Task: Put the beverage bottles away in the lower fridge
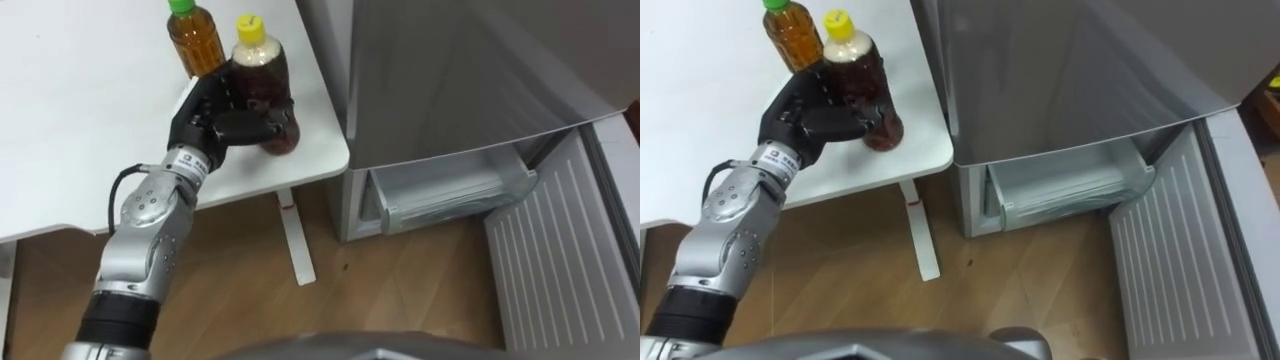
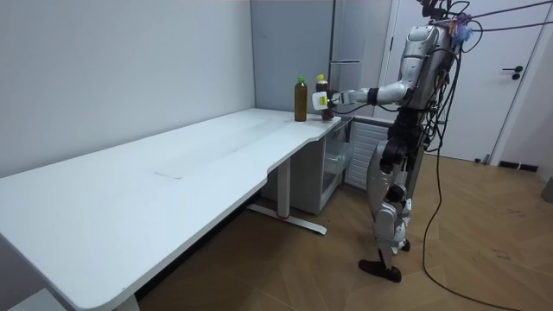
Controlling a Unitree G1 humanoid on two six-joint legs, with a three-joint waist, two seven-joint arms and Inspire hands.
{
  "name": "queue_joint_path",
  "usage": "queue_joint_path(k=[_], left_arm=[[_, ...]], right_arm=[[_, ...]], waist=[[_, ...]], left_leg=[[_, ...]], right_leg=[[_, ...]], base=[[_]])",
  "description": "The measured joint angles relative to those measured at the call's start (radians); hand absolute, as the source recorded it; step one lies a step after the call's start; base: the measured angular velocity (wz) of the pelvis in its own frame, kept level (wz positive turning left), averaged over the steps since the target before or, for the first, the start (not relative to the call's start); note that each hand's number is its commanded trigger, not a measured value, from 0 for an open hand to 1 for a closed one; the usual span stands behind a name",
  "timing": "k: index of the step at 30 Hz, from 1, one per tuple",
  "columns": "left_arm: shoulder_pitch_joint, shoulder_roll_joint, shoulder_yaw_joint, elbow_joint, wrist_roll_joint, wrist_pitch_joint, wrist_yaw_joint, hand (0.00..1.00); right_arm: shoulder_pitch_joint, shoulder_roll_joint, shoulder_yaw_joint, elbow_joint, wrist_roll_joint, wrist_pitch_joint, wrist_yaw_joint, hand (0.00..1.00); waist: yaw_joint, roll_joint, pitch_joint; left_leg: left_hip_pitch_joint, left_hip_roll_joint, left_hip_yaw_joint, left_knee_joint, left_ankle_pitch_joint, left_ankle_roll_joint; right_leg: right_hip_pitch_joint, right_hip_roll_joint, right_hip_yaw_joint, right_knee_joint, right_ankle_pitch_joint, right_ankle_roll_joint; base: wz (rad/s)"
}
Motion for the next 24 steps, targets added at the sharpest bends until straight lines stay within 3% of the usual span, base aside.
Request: queue_joint_path(k=[9, 15, 24], left_arm=[[-0.001, 0.006, 0.000, 0.007, -0.002, 0.014, 0.004, 1.00], [-0.001, 0.011, -0.001, 0.014, 0.006, 0.019, 0.027, 1.00], [-0.002, 0.012, -0.001, 0.013, -0.003, 0.020, 0.032, 1.00]], right_arm=[[-0.002, -0.001, -0.007, -0.005, -0.002, -0.001, 0.000, 0.00], [-0.003, 0.000, -0.007, -0.006, -0.002, -0.001, -0.010, 0.00], [-0.012, -0.001, -0.006, -0.007, -0.001, 0.000, -0.011, 0.00]], waist=[[-0.007, 0.013, -0.0040], [-0.019, 0.009, 0.0044], [-0.017, 0.008, 0.0046]], left_leg=[[-0.013, 0.000, -0.005, 0.006, 0.000, 0.000], [-0.013, 0.000, -0.006, 0.006, 0.000, 0.000], [-0.018, 0.000, -0.006, 0.006, 0.000, 0.000]], right_leg=[[-0.005, -0.001, -0.006, 0.001, 0.001, -0.001], [-0.005, 0.000, -0.006, 0.001, 0.002, -0.001], [-0.009, 0.000, -0.008, -0.001, 0.002, -0.001]], base=[[0.02], [0.00], [0.00]])
